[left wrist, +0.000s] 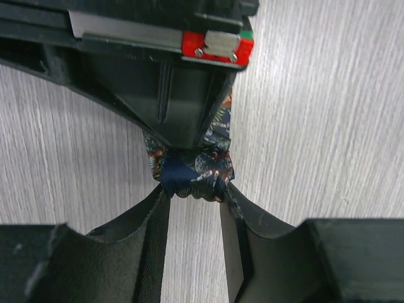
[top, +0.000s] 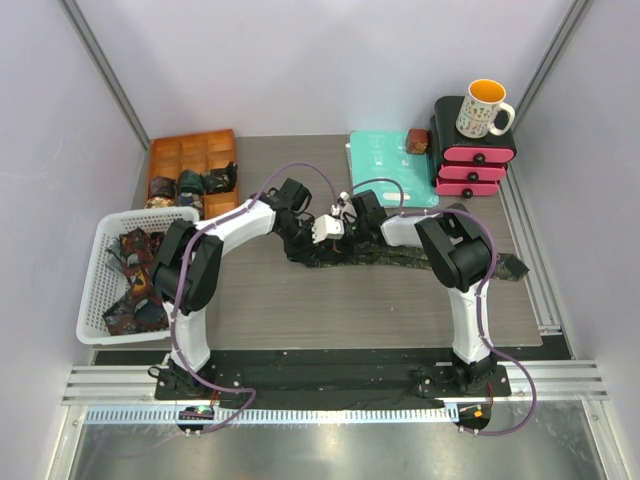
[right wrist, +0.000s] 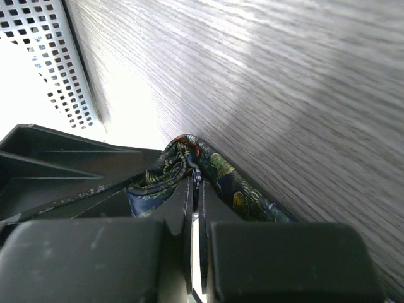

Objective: Roll the ties
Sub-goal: Roll the tie at the center of the board.

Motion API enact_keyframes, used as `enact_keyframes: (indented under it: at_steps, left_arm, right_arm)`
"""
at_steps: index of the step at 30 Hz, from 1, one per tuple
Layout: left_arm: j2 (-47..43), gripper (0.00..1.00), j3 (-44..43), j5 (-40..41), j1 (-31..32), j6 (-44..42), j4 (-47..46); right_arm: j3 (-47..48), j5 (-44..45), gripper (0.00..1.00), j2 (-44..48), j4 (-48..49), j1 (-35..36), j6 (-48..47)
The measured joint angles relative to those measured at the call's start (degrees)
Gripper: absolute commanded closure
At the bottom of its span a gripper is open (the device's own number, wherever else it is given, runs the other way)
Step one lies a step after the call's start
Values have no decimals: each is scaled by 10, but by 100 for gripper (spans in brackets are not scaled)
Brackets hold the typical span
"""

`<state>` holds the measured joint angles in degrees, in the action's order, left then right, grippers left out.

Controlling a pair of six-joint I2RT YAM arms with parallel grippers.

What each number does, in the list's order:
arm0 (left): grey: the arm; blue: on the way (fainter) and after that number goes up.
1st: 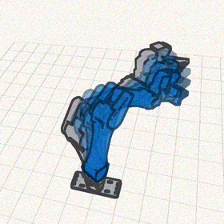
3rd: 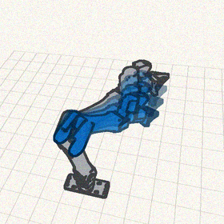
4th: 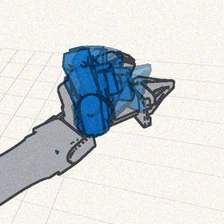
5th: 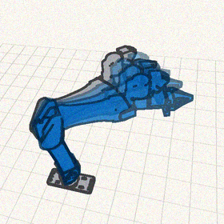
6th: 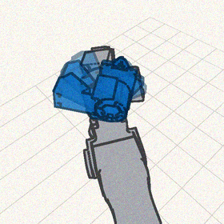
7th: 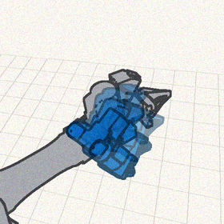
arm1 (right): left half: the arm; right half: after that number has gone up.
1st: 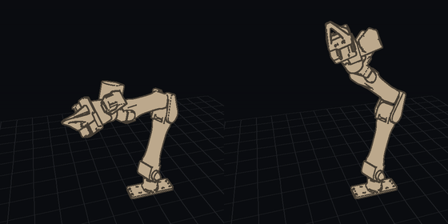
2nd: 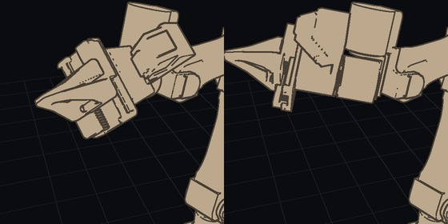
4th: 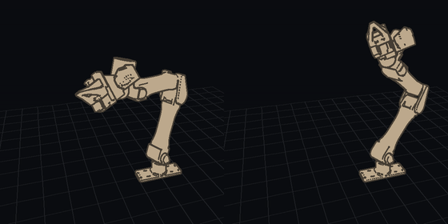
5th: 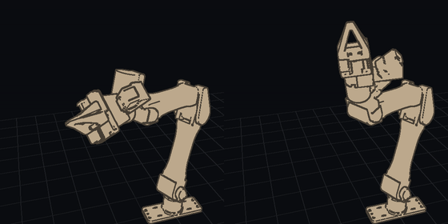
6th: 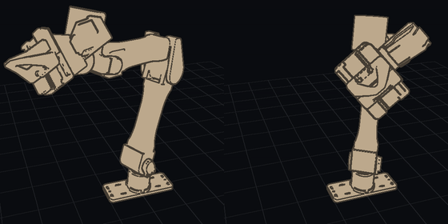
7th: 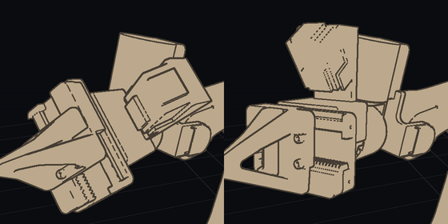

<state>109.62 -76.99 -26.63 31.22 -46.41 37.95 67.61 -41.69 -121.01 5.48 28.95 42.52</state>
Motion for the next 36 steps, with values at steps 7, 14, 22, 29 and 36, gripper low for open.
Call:
enact_keyframes:
  at_steps: [7,14,22,29,36]
  left_arm:
    - [17,55,-21,28,14,8,9]
    - [30,59,-30,33,21,9,7]
    - [47,80,-59,61,34,10,35]
    - [50,84,-57,105,50,24,35]
    - [37,85,-31,119,55,30,5]
  right_arm:
    - [0,0,99,-1,2,-3,16]
    - [-1,-8,99,-5,8,-5,31]
    - [-6,-12,85,-5,20,-7,40]
    - [-6,-10,75,7,-1,-14,29]
    - [5,-9,71,49,-106,-64,-46]
